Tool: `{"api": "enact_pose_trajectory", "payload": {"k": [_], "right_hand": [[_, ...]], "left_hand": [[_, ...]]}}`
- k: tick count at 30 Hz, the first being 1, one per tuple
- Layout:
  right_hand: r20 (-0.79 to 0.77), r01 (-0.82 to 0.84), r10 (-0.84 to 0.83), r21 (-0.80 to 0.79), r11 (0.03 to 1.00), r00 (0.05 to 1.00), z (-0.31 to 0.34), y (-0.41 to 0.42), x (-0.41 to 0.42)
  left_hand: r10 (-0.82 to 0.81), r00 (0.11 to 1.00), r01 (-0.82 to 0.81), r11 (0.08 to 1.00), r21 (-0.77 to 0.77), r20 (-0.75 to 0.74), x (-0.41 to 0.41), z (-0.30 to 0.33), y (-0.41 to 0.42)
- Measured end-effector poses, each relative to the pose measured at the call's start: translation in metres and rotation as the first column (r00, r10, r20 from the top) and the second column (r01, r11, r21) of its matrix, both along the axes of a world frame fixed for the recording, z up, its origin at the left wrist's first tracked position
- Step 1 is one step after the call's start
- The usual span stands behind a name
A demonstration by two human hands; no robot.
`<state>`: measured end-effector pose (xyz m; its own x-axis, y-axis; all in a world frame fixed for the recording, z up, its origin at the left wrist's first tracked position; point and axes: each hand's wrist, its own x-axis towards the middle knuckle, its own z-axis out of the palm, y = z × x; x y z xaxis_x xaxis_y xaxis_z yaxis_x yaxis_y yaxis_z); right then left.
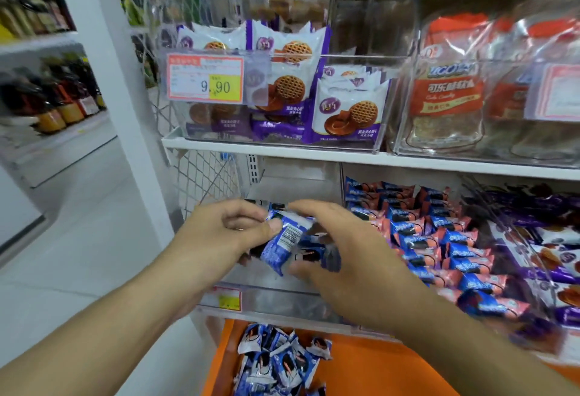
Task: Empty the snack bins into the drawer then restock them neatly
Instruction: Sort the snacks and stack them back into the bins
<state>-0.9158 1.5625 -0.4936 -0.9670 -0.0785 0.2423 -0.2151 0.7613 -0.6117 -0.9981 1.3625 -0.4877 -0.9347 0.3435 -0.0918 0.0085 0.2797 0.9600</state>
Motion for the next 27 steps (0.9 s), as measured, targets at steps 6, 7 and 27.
{"api": "enact_pose_trajectory", "payload": {"k": [6,7,27], "right_hand": [[0.103,0.069,-0.027,-0.432,0.899,0.994,0.009,-0.032,0.017],[0.066,0.096,-0.076,-0.39,0.916,0.995,0.008,-0.034,0.02],[0.015,-0.073,0.082,-0.314,0.947,0.997,0.005,-0.031,0.023]], "left_hand": [[0.026,0.991,-0.042,0.992,0.119,0.133,0.042,0.013,-0.018],[0.052,0.983,-0.074,0.99,0.12,0.173,0.045,0.012,-0.021],[-0.187,0.963,0.139,0.961,0.24,0.193,0.033,0.008,-0.043]]}}
